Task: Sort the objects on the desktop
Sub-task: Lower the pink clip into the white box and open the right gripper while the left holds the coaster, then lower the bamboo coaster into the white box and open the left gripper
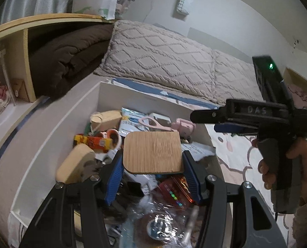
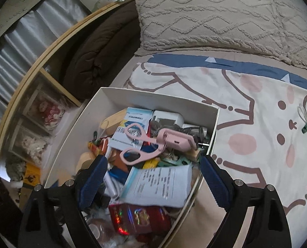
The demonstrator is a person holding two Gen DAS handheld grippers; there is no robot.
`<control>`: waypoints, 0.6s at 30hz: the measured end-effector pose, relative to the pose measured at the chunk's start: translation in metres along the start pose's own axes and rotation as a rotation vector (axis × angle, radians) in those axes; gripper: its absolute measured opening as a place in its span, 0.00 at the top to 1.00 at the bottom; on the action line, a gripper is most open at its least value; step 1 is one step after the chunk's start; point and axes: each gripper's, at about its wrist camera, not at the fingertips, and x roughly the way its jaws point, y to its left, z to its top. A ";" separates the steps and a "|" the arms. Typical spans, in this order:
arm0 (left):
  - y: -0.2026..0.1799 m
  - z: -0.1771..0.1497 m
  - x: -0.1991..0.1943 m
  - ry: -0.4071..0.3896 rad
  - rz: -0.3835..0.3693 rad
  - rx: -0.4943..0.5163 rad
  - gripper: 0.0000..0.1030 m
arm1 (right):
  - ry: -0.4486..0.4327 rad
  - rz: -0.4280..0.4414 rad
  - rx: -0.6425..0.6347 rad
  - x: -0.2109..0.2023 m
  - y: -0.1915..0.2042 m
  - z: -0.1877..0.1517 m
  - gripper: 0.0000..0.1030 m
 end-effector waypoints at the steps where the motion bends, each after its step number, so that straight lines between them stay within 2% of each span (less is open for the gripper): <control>1: -0.003 -0.002 0.000 0.006 0.001 0.009 0.46 | -0.002 0.003 -0.001 -0.003 0.000 -0.001 0.11; 8: -0.025 -0.015 0.006 0.068 -0.020 0.102 0.46 | -0.022 0.039 -0.025 -0.023 0.007 -0.009 0.11; 18: 0.014 0.032 0.016 0.102 -0.004 0.007 0.46 | -0.093 0.088 -0.050 -0.058 0.009 -0.041 0.11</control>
